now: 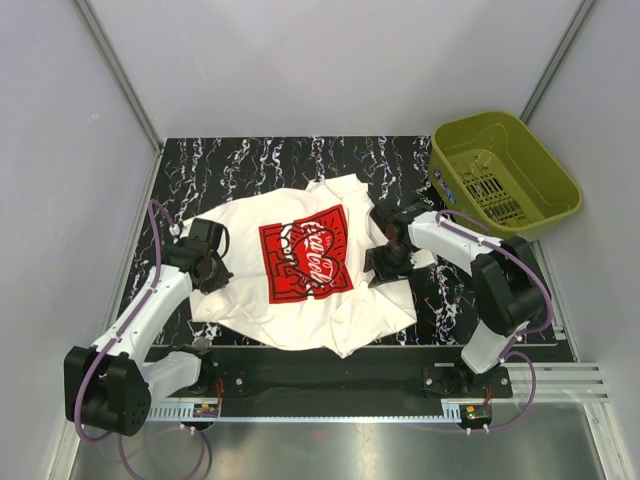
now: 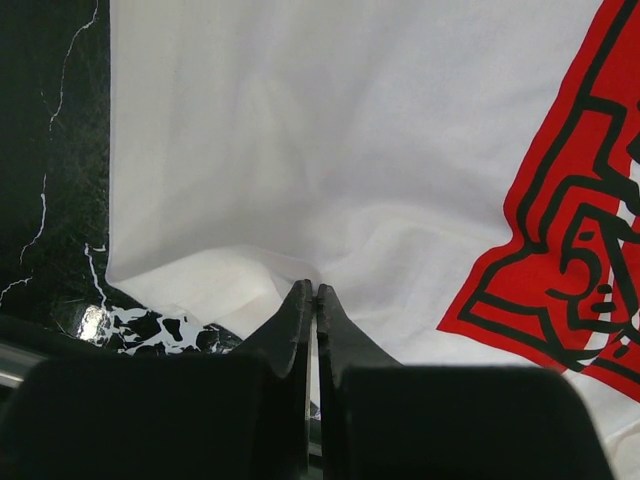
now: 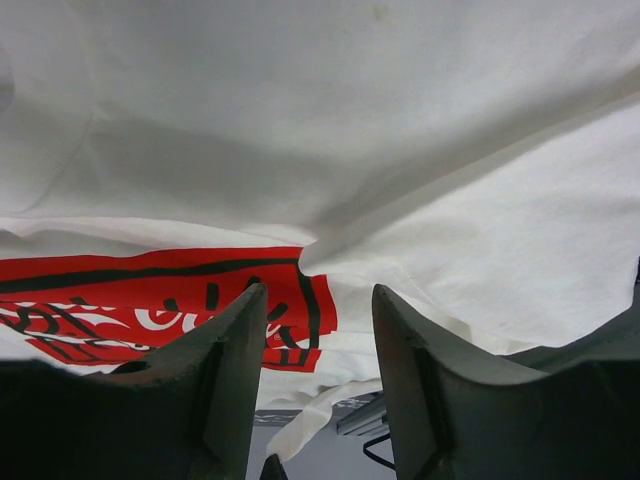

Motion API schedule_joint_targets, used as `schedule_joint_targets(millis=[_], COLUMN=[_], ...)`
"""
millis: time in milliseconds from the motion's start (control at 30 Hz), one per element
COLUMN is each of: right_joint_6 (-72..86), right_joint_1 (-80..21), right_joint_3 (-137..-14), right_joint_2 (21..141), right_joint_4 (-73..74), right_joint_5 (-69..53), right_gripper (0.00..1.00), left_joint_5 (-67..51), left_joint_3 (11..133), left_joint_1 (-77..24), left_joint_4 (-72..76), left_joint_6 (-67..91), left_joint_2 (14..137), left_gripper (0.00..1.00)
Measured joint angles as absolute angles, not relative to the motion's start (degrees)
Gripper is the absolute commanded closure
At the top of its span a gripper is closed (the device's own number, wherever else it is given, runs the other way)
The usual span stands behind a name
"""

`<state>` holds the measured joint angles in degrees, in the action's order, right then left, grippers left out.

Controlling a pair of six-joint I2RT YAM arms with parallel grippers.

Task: Fold and stack the t-shirts
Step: Flatten the tshirt out

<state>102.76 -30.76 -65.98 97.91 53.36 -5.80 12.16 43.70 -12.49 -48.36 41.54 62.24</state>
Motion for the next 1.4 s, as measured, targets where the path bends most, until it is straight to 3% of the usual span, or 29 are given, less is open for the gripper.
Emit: schedule_joint_targets(millis=[733, 867, 1067, 1267, 1400], right_joint_6=[107.9, 108.0, 107.5, 101.8, 93.1], right_joint_1=[-30.8, -30.8, -30.8, -30.8, -30.5], right_joint_3=[-64.6, -64.1, -63.7, -65.6, -68.0], right_joint_2=[102.3, 102.4, 102.4, 101.1, 94.3], right_joint_4=[51.2, 50.6, 50.1, 50.3, 47.0], right_joint_5=[-7.2, -7.6, -8.3, -6.6, -2.5], right_gripper=[0.52, 0.62, 1.00, 1.00, 1.00], left_joint_5=[12.1, 12.1, 12.1, 12.3, 13.7], left_joint_3=[43.8, 43.8, 44.5, 47.2, 52.8], left_joint_1=[-12.5, -12.5, -12.5, -12.5, -12.4], left_joint_4=[-48.4, -48.4, -48.4, -50.6, -53.1], left_joint_6=[38.7, 38.5, 38.4, 38.4, 38.0], left_joint_2=[61.9, 61.9, 61.9, 61.9, 61.9], left_gripper=[1.00, 1.00, 1.00, 1.00, 1.00])
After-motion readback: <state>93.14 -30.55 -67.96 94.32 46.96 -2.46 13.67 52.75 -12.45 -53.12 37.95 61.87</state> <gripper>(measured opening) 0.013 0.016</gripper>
